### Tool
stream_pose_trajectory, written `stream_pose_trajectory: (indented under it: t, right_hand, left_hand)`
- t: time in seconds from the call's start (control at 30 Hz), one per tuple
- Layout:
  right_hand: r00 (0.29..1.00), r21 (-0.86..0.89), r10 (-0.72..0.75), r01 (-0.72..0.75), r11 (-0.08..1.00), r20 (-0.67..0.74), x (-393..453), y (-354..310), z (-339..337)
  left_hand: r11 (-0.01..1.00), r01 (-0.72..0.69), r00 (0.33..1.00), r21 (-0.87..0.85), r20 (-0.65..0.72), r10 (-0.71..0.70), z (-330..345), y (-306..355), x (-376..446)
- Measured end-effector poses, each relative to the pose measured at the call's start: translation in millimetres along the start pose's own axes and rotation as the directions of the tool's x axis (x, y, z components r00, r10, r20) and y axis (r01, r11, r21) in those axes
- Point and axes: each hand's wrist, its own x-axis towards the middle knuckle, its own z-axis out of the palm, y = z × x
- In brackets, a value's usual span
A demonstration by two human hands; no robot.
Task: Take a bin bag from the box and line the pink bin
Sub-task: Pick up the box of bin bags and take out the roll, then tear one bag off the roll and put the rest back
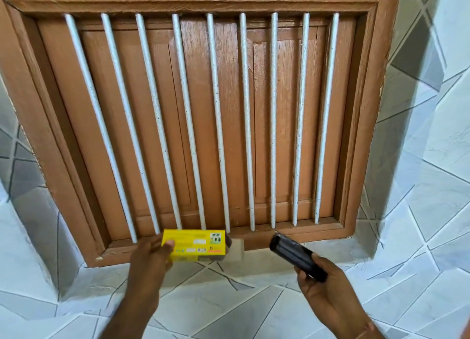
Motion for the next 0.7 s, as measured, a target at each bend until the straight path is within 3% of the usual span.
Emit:
stream_pose_trajectory:
  t: [0.07, 0.13, 0.23, 0.3, 0.37, 0.43, 0.47, 0.5, 0.53, 0.57, 0.63, 0.7]
  right_hand:
    - [0.997, -0.039, -0.069, 0.07, 0.997, 0.02, 0, -7, -2]
    - [0.991, -0.101, -0.108, 0.117, 0.988, 0.083, 1, -10, -3]
    - [0.98, -0.221, -0.115, 0.149, 0.964, 0.161, -1, -10, -1]
    - [0.979, -0.302, -0.12, 0.166, 0.939, 0.166, -5, -9, 3]
    - [0.977, -0.372, -0.137, 0.191, 0.908, 0.165, -8, -7, 5]
    - [0.968, -0.453, -0.157, 0.232, 0.861, 0.197, -11, -6, 9]
    - [0.962, -0.491, -0.157, 0.25, 0.835, 0.223, -13, -4, 11]
    - [0.954, -0.521, -0.149, 0.268, 0.81, 0.258, -16, -2, 15]
    - [0.945, -0.552, -0.135, 0.285, 0.784, 0.296, -20, 0, 19]
    - [0.935, -0.586, -0.126, 0.308, 0.75, 0.331, -23, 2, 25]
    - [0.917, -0.628, -0.12, 0.351, 0.694, 0.38, -28, 6, 34]
    - [0.913, -0.598, -0.124, 0.352, 0.72, 0.388, -30, 9, 42]
  left_hand:
    - [0.979, 0.198, 0.98, -0.049, -0.007, -0.198, 1, -40, 15]
    - [0.97, 0.243, 0.97, -0.009, -0.004, -0.243, 9, -65, 24]
    - [0.951, 0.13, 0.99, 0.281, -0.08, -0.112, 19, -71, 24]
    - [0.821, 0.021, 0.993, 0.57, -0.107, 0.048, 21, -63, 20]
    - [0.714, -0.089, 0.966, 0.695, -0.113, 0.231, 21, -51, 10]
    - [0.788, -0.237, 0.959, 0.568, 0.008, 0.283, 26, -31, -8]
    - [0.854, -0.275, 0.961, 0.442, 0.165, 0.223, 34, -19, -23]
    - [0.885, -0.298, 0.911, 0.357, 0.382, 0.153, 42, -7, -39]
    - [0.873, -0.349, 0.819, 0.341, 0.563, 0.107, 51, 5, -54]
    - [0.845, -0.399, 0.737, 0.356, 0.673, 0.065, 58, 10, -62]
    - [0.814, -0.449, 0.64, 0.369, 0.769, 0.004, 65, 13, -68]
    - [0.886, -0.368, 0.618, 0.281, 0.786, 0.007, 67, 12, -68]
